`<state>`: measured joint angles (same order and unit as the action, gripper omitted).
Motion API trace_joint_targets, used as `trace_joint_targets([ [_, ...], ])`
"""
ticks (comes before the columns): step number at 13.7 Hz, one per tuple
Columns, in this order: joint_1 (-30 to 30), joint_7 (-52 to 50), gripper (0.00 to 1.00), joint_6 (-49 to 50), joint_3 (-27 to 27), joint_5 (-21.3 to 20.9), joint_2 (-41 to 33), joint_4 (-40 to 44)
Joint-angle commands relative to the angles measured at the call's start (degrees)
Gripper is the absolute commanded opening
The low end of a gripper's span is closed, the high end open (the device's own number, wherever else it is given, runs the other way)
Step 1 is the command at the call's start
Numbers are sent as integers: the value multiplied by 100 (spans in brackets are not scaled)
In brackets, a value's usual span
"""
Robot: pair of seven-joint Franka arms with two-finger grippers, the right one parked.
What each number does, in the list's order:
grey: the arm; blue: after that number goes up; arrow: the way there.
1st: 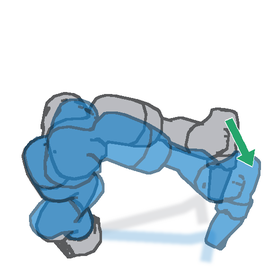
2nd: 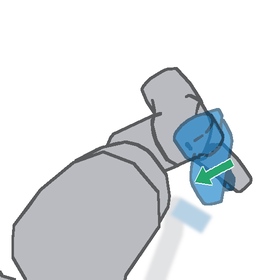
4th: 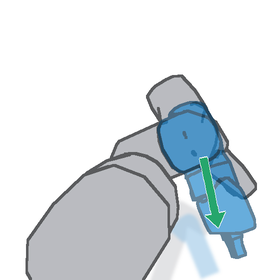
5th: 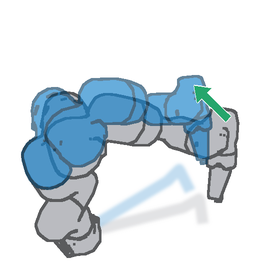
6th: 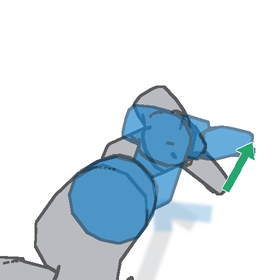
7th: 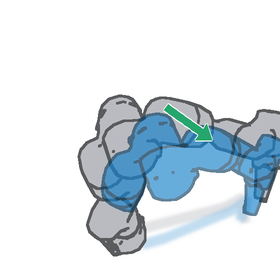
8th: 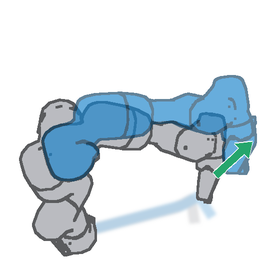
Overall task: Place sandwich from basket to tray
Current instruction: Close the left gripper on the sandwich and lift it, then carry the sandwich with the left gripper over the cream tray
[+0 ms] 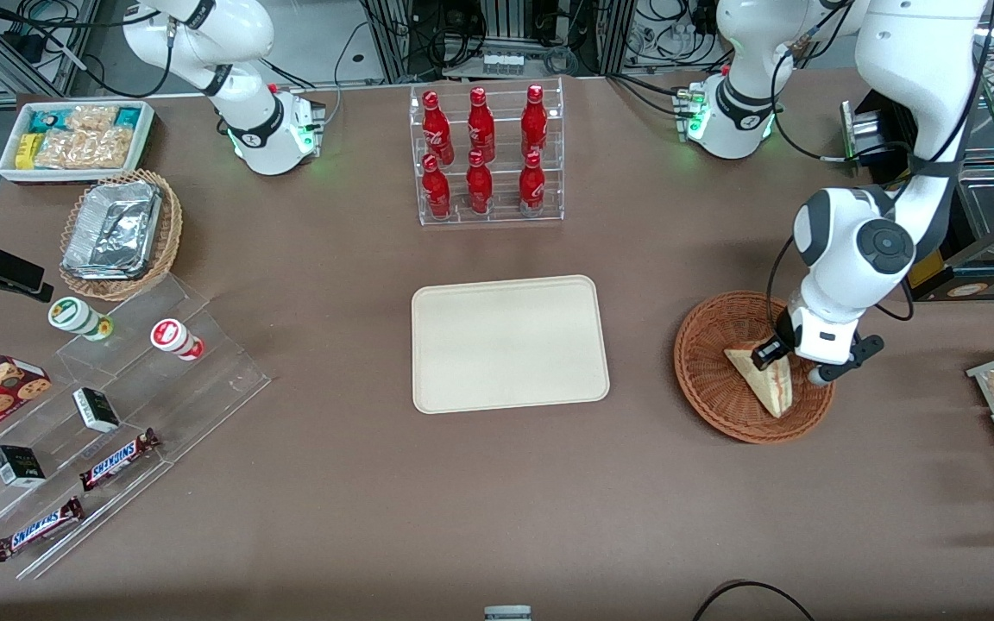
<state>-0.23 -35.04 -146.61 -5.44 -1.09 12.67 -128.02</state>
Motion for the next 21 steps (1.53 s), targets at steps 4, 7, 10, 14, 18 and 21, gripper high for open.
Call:
trace_joint_targets([
  [4,128,-518,0,2388,-684,-94,-415,1618],
  [7,539,-889,0,2918,-1143,-102,15,2542],
  [10,1593,-1380,0,2945,-1135,-469,559,3184],
  [14,2667,-2190,0,2901,-1135,-1139,1561,3940],
  [18,3177,-2208,0,2779,-1117,-1366,2116,4162],
  [21,3397,-2472,0,2112,-1100,-1561,2528,4162],
])
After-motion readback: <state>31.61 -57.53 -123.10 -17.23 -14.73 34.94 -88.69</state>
